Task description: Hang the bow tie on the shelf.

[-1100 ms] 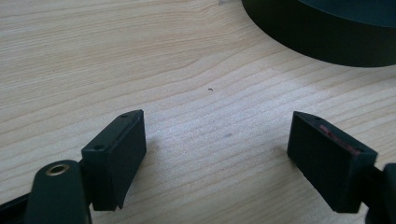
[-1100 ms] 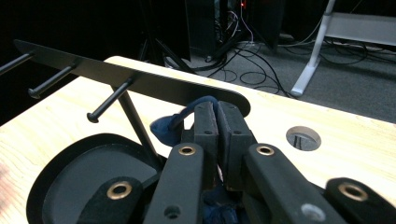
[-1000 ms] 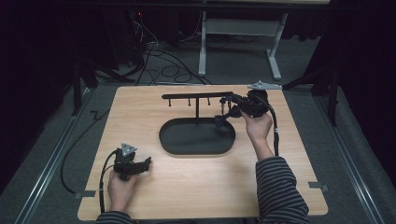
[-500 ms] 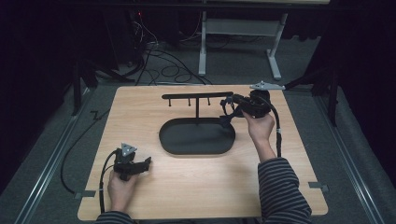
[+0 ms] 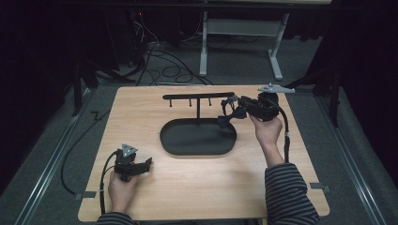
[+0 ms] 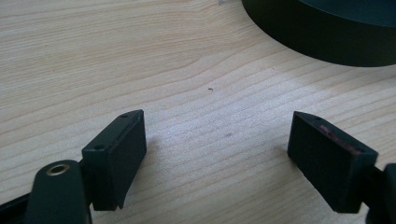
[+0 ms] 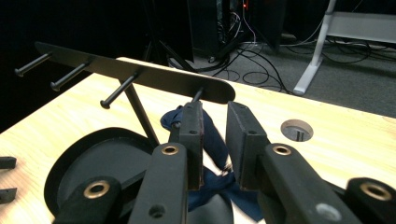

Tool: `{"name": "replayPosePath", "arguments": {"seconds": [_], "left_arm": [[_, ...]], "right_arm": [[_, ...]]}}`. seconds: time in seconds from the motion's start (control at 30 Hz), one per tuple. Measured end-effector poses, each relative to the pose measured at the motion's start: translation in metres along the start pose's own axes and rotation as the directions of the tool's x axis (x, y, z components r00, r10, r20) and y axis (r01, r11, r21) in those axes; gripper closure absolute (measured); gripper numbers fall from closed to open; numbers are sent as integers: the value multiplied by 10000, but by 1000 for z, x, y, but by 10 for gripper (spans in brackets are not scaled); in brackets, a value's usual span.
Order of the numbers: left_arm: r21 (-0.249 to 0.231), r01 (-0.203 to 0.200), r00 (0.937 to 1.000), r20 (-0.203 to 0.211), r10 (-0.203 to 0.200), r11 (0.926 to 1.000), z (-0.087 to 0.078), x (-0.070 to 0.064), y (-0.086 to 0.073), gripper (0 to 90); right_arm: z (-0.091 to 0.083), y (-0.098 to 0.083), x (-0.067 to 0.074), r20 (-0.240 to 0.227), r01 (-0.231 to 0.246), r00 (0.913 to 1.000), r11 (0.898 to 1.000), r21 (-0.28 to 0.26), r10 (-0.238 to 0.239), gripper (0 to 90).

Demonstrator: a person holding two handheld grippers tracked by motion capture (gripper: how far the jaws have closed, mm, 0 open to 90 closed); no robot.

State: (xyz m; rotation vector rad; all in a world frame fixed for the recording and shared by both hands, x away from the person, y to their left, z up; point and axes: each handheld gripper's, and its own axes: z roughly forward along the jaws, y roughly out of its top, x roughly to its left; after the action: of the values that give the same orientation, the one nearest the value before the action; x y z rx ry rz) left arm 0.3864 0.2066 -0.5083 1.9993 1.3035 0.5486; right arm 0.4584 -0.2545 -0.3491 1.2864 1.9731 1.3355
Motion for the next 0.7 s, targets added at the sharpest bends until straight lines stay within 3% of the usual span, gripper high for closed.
{"name": "replayPosePath", "arguments": {"seconds": [0.7], "left_arm": [[0,-9,10000,-3,9,10000,0,0,0,199]], "right_arm": [[-31,-12,-3,-169,-71,9998,9993,-379,65,707]]}}
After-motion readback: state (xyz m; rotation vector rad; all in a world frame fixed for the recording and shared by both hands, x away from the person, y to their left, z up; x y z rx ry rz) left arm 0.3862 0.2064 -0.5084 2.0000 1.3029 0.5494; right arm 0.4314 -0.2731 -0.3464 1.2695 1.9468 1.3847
